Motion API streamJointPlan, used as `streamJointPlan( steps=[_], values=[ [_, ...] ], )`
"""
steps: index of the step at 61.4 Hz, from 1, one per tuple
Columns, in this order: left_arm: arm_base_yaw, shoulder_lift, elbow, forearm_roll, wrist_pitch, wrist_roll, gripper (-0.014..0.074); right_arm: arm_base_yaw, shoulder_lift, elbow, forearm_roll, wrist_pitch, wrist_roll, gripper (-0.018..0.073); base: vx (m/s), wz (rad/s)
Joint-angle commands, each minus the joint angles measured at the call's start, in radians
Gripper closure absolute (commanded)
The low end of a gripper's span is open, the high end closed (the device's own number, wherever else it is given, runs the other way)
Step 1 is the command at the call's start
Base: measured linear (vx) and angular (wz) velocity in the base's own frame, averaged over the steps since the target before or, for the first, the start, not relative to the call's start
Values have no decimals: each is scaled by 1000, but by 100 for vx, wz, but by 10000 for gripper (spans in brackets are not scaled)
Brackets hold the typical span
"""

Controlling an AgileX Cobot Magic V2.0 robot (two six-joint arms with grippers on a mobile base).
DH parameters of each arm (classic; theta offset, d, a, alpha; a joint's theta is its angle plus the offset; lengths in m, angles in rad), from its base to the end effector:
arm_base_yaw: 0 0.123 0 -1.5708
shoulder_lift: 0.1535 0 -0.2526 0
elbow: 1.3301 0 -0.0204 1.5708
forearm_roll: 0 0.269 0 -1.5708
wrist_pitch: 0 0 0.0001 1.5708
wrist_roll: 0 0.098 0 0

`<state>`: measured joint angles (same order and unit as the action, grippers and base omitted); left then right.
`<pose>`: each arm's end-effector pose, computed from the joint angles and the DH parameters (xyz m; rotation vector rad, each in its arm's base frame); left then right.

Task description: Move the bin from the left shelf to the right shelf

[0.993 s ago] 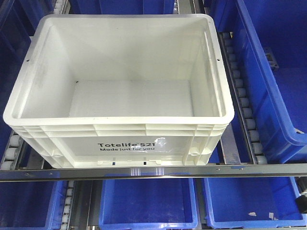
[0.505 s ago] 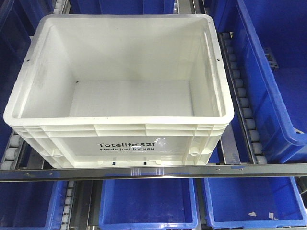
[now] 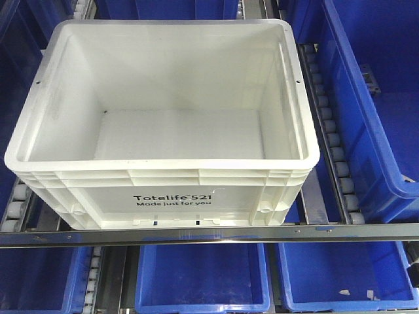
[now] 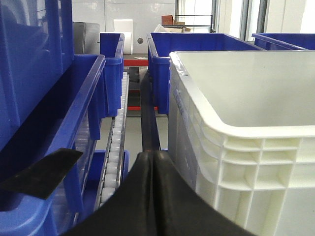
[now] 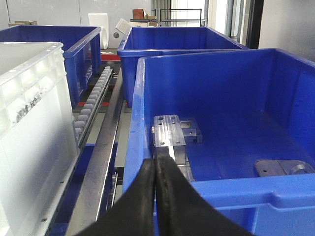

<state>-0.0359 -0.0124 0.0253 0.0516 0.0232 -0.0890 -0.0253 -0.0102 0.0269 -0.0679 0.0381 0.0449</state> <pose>0.1145 -0.0040 0.2037 -0.0021 1.5199 -0.0577 0.1148 -0.0032 0.2015 0.0039 1.5384 -0.0403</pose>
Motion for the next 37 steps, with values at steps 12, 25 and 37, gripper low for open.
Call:
streamJointPlan(
  steps=[12,25,37],
  values=[
    [2,-12,-17,-8,-77,-2,605,44,-13,20,-3,-84,-45,567,0,0],
    [2,-12,-17,-8,-77,-2,605,44,-13,20,68,-85,-108,567,0,0],
    [2,-12,-17,-8,-77,-2,605,44,-13,20,79,-85,-111,567,0,0]
  ],
)
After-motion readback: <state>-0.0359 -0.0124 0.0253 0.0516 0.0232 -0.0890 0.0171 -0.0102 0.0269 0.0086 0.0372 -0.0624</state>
